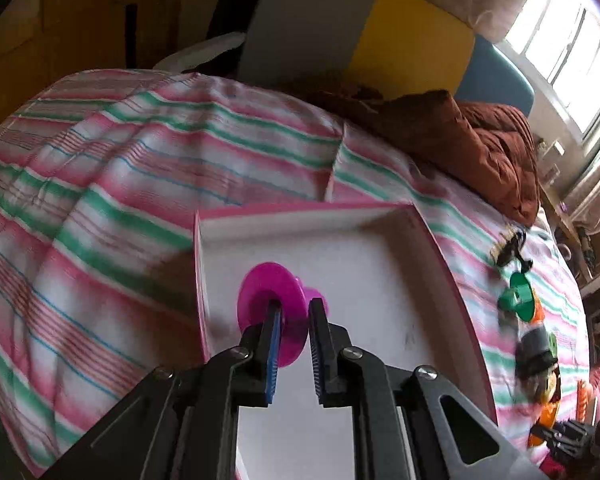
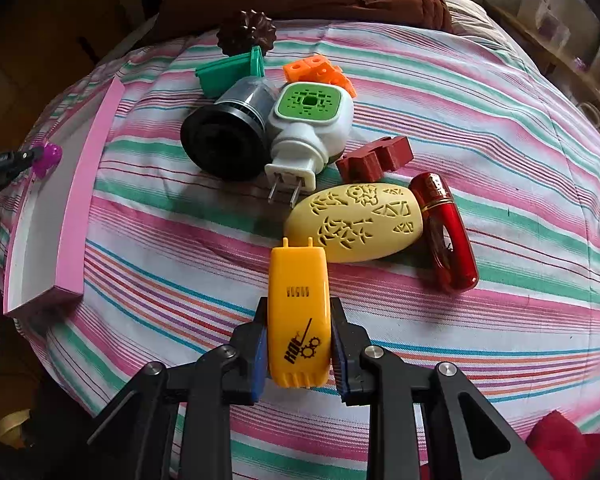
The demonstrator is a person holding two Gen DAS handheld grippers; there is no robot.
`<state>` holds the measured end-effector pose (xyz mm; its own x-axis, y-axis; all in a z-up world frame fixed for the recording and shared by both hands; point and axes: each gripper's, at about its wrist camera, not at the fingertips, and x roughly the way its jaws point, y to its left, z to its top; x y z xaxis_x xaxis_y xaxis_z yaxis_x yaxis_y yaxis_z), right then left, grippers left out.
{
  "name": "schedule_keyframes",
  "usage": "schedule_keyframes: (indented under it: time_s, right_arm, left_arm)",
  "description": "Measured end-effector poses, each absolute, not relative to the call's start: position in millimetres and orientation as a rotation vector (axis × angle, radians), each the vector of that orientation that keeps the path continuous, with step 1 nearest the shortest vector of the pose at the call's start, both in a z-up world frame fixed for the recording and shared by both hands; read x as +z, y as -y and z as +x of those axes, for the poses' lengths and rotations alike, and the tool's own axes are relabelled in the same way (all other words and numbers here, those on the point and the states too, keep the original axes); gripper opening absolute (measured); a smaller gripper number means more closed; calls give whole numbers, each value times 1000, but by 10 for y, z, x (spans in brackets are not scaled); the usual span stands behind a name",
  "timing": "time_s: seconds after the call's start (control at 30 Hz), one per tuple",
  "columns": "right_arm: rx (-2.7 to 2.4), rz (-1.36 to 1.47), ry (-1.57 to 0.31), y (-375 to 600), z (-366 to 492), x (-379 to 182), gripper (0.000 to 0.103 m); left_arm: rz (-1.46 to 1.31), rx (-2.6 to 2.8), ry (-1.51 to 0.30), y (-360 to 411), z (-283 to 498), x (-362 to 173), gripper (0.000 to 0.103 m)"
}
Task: Organize rigid objects
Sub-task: 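Lower the magenta piece into the tray and open the left tool, then carry the yellow whistle clip into the tray and open the right tool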
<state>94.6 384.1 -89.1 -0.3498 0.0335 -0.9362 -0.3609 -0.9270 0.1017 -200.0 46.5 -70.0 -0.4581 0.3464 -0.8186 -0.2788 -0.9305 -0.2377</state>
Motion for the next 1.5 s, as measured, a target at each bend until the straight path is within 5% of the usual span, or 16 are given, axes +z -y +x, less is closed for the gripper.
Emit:
schedule_keyframes:
  time_s: [0.33, 0.4, 0.53, 1.5]
  right_arm:
    - [2362, -1628, -382, -3741, 920, -904, 27]
    - [2361, -1628, -379, -3731, 935, -902, 27]
    - [2362, -1628, -373, -3734, 956, -899, 27]
    - [2471, -1682, -221, -3385, 827, -965, 27]
  left_arm:
    - [-1369, 2443, 26, -469, -2058, -668, 14]
    - [-1371, 2450, 34, -458, -2025, -650, 24]
    - [-1367, 2470, 7, -408, -1871, -655, 27]
    - [-1240, 2539, -151, -390, -493, -435, 27]
